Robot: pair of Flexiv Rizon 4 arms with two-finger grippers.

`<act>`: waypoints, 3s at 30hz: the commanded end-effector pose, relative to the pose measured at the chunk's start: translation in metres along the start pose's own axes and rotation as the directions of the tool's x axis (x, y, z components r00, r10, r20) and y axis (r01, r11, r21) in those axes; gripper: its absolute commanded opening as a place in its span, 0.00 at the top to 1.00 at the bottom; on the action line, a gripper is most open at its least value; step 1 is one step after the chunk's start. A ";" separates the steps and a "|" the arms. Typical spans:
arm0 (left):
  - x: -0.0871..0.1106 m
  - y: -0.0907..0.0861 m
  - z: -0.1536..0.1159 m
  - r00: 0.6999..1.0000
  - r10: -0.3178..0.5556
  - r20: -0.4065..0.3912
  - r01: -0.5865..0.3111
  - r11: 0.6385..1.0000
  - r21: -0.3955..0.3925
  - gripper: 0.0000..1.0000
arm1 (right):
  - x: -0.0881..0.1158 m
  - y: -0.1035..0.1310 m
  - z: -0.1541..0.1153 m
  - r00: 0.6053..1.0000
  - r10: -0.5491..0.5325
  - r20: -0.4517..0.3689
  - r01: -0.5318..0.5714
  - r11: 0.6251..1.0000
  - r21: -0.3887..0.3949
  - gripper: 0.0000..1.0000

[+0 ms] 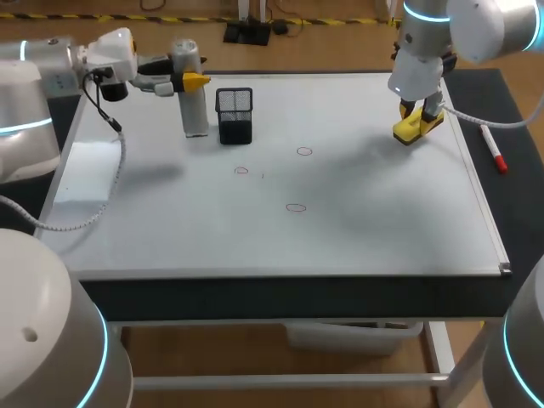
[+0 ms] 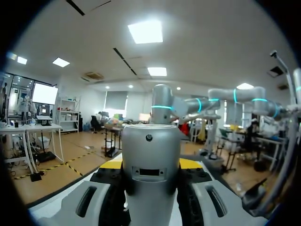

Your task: Pick up the inspection probe, press it on each red-marked spot on the whiteboard one by one, put down the probe, pick up the eraser, and wipe off all the red marks.

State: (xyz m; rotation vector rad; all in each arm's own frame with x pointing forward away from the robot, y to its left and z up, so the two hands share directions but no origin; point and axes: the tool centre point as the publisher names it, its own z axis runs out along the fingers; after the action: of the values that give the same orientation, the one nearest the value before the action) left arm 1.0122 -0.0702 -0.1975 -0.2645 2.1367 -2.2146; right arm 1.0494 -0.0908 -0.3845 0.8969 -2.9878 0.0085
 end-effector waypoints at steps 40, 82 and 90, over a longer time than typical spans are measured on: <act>0.038 0.061 0.047 0.988 0.060 -0.144 -0.054 0.997 0.047 1.00 | -0.001 -0.001 -0.001 1.000 -0.001 -0.007 0.001 1.000 0.003 1.00; 0.034 0.085 0.073 0.976 0.099 -0.192 -0.094 0.995 0.036 1.00 | -0.001 -0.001 -0.001 1.000 -0.001 -0.007 0.001 1.000 0.003 1.00; 0.034 0.087 0.075 0.976 0.096 -0.195 -0.090 0.995 0.036 1.00 | -0.001 -0.001 -0.001 1.000 -0.001 -0.007 0.001 1.000 0.003 1.00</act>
State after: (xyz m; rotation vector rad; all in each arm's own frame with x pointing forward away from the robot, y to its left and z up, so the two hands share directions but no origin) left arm 0.9810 -0.1524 -0.2773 0.0523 2.1632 -2.2937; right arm 1.0494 -0.0907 -0.3846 0.8968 -2.9878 0.0083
